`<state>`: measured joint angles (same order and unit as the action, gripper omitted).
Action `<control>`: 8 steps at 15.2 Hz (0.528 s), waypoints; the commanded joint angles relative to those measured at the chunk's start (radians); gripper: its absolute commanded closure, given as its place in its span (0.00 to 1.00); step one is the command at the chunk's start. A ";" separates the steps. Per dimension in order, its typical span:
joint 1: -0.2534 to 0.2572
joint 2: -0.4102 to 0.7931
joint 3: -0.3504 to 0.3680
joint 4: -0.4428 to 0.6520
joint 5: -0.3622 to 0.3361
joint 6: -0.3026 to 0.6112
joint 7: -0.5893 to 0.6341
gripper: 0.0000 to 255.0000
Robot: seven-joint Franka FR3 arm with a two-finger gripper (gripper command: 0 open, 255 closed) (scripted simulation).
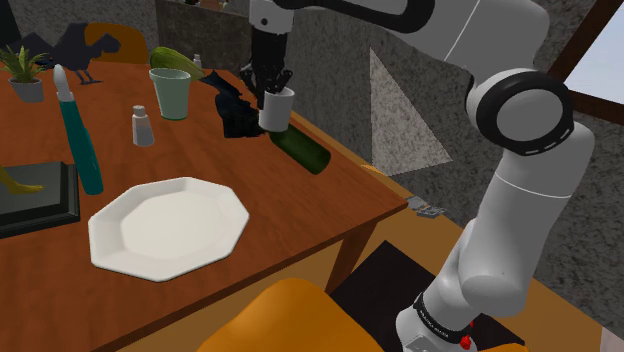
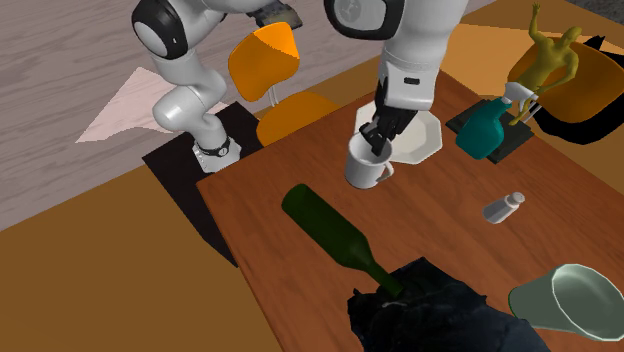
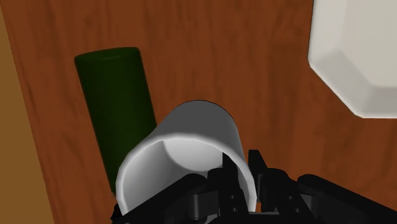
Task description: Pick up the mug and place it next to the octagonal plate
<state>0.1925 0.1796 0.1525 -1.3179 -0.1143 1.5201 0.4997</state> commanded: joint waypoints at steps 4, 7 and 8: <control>-0.005 -0.030 -0.002 -0.109 0.005 0.081 0.003 1.00; -0.007 -0.040 -0.002 -0.164 0.007 0.125 0.005 1.00; -0.008 -0.043 -0.003 -0.182 0.007 0.140 0.006 1.00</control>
<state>0.1854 0.1397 0.1501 -1.4810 -0.1077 1.6438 0.5051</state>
